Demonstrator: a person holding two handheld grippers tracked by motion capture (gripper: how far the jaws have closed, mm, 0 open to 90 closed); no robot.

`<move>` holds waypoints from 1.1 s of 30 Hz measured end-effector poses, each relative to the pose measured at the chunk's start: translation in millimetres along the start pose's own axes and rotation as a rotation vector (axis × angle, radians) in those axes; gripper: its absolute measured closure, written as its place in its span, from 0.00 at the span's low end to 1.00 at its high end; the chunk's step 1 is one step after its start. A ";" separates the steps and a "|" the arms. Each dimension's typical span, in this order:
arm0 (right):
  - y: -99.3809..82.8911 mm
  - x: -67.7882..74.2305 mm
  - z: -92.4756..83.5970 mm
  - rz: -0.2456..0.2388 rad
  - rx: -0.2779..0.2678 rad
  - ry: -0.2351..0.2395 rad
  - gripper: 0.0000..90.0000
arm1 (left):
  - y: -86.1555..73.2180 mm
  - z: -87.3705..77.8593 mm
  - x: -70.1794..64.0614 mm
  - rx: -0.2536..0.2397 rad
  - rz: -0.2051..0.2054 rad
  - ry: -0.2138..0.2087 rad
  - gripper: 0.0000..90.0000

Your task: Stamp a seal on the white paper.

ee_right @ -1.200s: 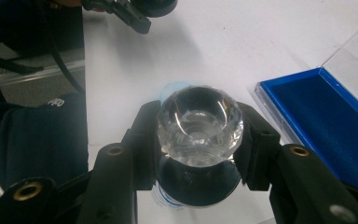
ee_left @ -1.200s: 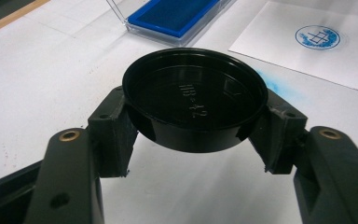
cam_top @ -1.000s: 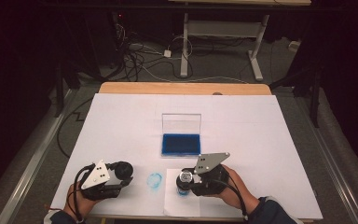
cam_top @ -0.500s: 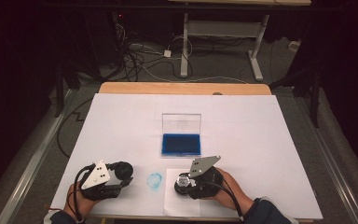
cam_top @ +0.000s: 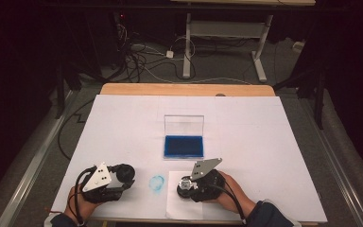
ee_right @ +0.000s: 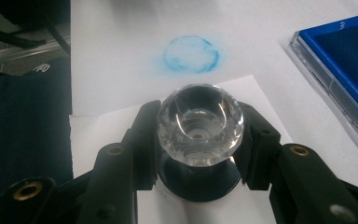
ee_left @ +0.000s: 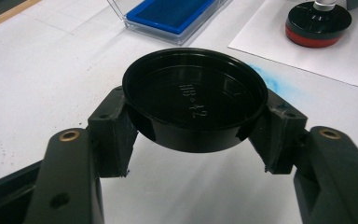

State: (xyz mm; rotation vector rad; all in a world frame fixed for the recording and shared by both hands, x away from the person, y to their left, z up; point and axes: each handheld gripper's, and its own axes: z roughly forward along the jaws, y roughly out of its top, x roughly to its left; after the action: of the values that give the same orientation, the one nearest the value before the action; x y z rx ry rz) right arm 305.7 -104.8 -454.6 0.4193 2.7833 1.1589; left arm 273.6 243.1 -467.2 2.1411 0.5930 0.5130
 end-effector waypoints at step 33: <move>-2.0 0.4 1.9 0.031 0.001 -0.002 0.63 | 0.2 0.9 -0.7 0.003 0.001 -0.003 0.41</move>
State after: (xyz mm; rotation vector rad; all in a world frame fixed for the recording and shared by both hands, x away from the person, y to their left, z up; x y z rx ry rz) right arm 305.3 -104.7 -457.3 0.4649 2.7858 1.1634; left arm 273.6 242.0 -467.6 2.1452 0.5912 0.5091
